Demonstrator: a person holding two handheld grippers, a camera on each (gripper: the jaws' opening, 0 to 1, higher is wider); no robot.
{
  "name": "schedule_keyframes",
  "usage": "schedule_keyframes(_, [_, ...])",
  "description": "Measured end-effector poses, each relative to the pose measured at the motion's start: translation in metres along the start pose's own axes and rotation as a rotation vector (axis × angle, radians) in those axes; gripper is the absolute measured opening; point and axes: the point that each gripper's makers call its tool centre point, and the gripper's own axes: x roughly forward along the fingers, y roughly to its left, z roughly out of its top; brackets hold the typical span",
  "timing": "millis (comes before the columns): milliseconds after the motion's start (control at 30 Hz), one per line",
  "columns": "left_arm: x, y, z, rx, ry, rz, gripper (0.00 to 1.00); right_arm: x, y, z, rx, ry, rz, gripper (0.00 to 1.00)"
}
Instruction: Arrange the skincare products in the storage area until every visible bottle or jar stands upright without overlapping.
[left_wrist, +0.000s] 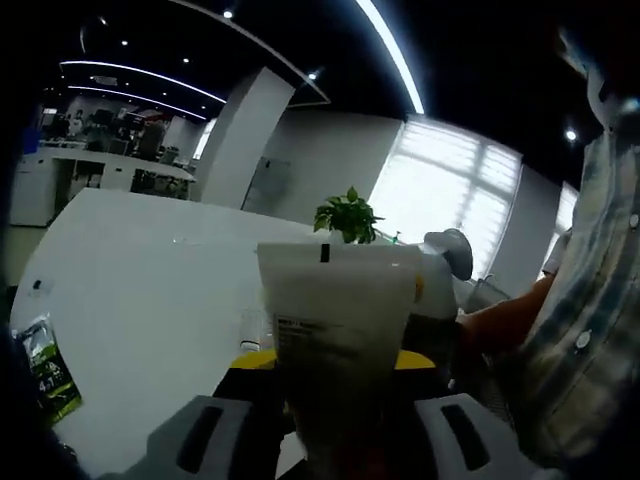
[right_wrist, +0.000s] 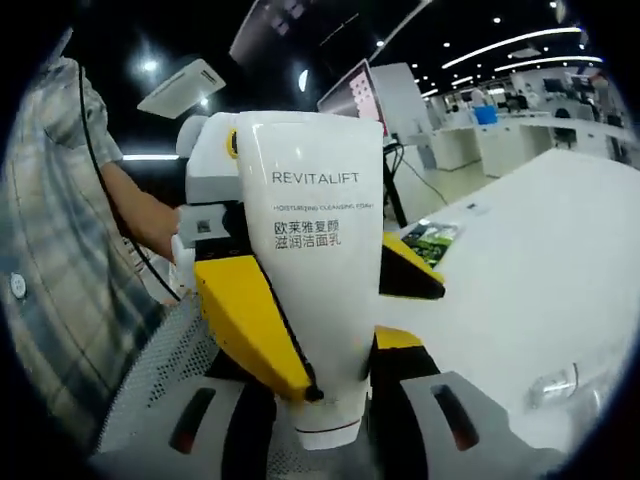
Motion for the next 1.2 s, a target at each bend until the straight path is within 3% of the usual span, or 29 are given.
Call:
schedule_keyframes(233, [0.001, -0.020, -0.001, -0.017, 0.005, -0.114, 0.38, -0.009, 0.020, 0.002, 0.013, -0.010, 0.173, 0.36])
schedule_keyframes(333, [0.002, -0.023, -0.003, -0.016, 0.015, -0.129, 0.38, -0.009, 0.023, -0.001, 0.033, 0.006, 0.188, 0.34])
schedule_keyframes(400, [0.002, -0.022, -0.003, -0.016, 0.012, -0.125, 0.38, -0.009, 0.022, 0.000, 0.040, 0.002, 0.168, 0.33])
schedule_keyframes(467, [0.004, -0.015, -0.001, -0.019, 0.006, -0.085, 0.38, -0.007, 0.011, 0.002, 0.030, -0.019, 0.088, 0.32])
schedule_keyframes(600, [0.008, 0.002, -0.010, -0.017, 0.051, 0.022, 0.37, 0.001, -0.002, -0.007, 0.010, 0.044, -0.042, 0.31])
schedule_keyframes(733, [0.009, 0.010, -0.010, -0.040, 0.056, 0.074, 0.34, 0.005, -0.013, -0.009, -0.021, 0.054, -0.155, 0.31])
schedule_keyframes(833, [0.007, 0.018, -0.011, -0.011, 0.065, 0.124, 0.32, 0.005, -0.022, -0.010, -0.065, 0.088, -0.255, 0.32])
schedule_keyframes(933, [0.006, 0.020, -0.011, -0.011, 0.065, 0.141, 0.29, 0.002, -0.029, -0.013, -0.101, 0.121, -0.306, 0.32])
schedule_keyframes(1033, [0.004, 0.024, -0.008, 0.008, 0.054, 0.168, 0.26, -0.003, -0.037, -0.016, -0.062, 0.129, -0.361, 0.32])
schedule_keyframes(1200, [0.002, 0.017, -0.009, 0.030, 0.060, 0.129, 0.23, 0.002, -0.032, -0.018, -0.024, 0.118, -0.349, 0.33])
